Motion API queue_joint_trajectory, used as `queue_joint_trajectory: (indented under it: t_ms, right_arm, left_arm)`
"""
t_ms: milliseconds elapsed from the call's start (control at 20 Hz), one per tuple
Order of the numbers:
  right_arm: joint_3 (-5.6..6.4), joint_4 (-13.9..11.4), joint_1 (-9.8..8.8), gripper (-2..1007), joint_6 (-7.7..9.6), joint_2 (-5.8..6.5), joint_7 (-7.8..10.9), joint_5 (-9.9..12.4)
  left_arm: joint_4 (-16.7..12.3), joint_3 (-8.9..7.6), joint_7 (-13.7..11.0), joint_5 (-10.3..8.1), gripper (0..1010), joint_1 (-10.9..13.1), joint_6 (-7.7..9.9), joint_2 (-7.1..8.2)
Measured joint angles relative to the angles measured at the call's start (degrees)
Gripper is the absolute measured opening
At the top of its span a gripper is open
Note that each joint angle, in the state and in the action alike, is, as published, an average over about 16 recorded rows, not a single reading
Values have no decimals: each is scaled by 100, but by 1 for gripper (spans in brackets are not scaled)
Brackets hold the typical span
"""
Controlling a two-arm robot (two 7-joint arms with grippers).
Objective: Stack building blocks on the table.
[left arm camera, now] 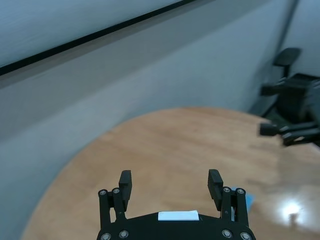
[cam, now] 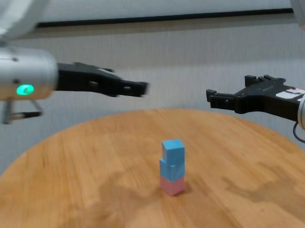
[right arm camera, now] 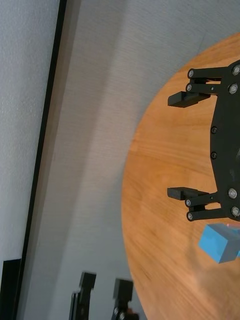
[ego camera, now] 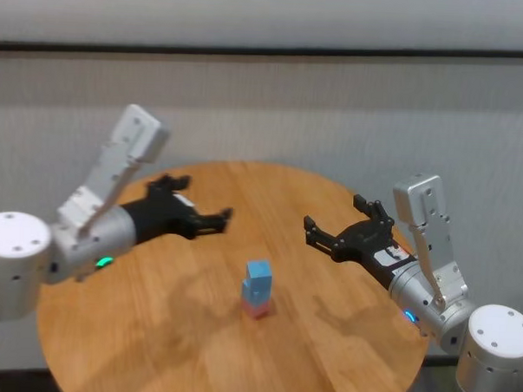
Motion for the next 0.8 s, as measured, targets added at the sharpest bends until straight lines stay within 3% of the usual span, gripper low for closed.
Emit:
queue_joint_trajectory:
  t_ms: [350, 800]
  right_arm:
    - [0, 0, 0, 1005, 0, 0, 0, 0]
    - [0, 0, 0, 1005, 0, 0, 0, 0]
  left_arm:
    - [-207, -228, 204, 9, 1000, 195, 21, 262]
    - [-197, -248, 228, 38, 1000, 234, 21, 298]
